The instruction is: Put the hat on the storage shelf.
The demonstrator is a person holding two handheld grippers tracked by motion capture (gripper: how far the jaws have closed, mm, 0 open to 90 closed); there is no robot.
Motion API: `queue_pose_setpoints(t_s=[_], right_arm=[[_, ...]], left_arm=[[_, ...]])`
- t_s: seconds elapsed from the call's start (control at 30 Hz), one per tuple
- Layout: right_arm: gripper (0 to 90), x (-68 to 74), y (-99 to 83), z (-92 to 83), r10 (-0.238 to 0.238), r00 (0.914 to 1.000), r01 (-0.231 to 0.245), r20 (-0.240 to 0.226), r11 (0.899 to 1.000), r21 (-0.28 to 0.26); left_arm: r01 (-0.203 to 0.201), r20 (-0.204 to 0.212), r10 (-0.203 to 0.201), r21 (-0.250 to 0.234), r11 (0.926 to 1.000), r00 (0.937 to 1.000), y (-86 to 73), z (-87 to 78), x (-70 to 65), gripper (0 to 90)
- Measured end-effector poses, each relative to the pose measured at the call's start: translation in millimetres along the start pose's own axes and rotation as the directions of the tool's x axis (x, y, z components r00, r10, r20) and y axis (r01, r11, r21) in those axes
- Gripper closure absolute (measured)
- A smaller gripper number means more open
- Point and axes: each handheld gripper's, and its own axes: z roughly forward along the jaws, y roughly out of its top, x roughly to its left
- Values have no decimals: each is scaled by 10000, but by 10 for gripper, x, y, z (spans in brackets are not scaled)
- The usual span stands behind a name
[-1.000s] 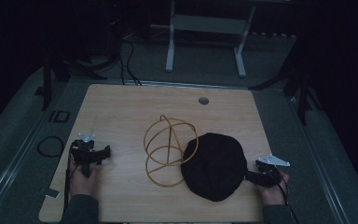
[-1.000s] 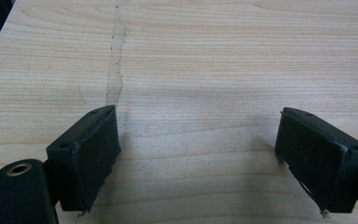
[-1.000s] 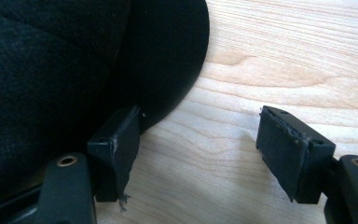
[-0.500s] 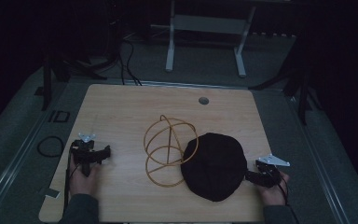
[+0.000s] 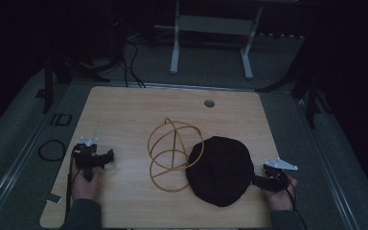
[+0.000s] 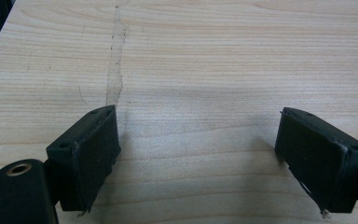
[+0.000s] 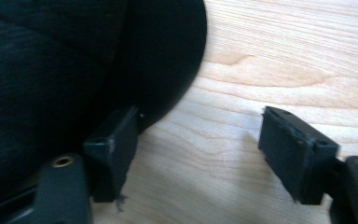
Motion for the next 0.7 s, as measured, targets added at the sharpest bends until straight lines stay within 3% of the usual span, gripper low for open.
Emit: queue_pose_setpoints(t_s=[0.13, 0.2, 0.3, 0.53, 0.7], right_arm=[[255, -13, 50, 9, -31, 10000, 31, -3, 9993, 379], [356, -25, 84, 1, -142, 9998, 148, -119, 9985, 532], [417, -43, 140, 1, -313, 9991, 334, -279, 9963, 786], [536, -64, 307, -63, -1154, 9920, 1205, -503, 9864, 1116], [562, -81, 433, -123, -1583, 9850, 1661, -694, 9780, 1262]], left_arm=[[0, 2, 0, 0, 10000, 10000, 0, 0, 0, 133], [1, -1, -1, 0, 10000, 10000, 0, 0, 0, 133], [0, 0, 0, -1, 10000, 10000, 0, 0, 0, 133], [-2, -1, 2, 2, 10000, 10000, 0, 0, 0, 133], [-1, 0, 1, 0, 10000, 10000, 0, 0, 0, 133]])
